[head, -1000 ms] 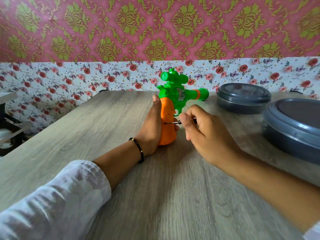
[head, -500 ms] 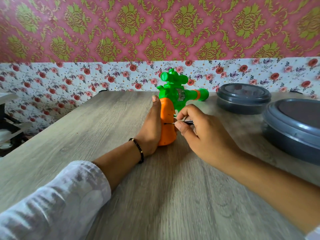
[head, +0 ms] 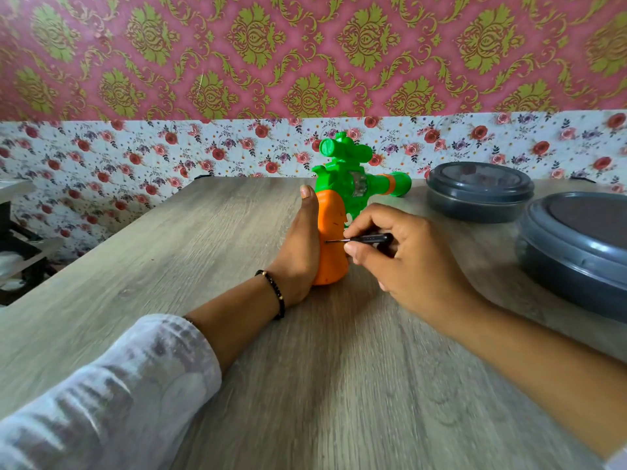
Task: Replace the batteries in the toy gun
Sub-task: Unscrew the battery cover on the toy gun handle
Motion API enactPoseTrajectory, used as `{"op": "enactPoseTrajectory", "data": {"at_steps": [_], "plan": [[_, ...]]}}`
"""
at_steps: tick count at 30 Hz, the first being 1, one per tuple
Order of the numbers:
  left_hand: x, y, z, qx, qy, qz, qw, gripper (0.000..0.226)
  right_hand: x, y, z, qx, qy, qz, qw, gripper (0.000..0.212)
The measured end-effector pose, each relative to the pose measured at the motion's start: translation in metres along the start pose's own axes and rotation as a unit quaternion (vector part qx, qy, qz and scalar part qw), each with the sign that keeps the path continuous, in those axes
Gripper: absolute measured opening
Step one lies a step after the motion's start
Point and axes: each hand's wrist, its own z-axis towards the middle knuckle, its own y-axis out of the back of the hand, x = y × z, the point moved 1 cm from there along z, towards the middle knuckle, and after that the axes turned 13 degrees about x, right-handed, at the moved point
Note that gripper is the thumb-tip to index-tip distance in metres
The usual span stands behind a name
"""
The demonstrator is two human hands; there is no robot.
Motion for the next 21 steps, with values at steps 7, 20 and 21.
{"op": "enactPoseTrajectory", "data": {"at_steps": [7, 20, 21], "plan": [[-0.004, -0.003, -0.005, 0.006, 0.025, -0.011, 1.000, 0.082, -0.002, 0.017, 0.009, -0.100, -0.037, 0.215, 0.971, 0.013], [-0.011, -0.011, -0.006, -0.022, 0.007, -0.091, 0.996, 0.072, -0.001, -0.022, 0.020, -0.026, 0.045, -0.173, 0.984, 0.018], [-0.011, -0.012, -0.007, -0.023, 0.008, -0.103, 0.994, 0.072, 0.000, -0.022, 0.022, -0.023, 0.044, -0.186, 0.981, 0.017]]}}
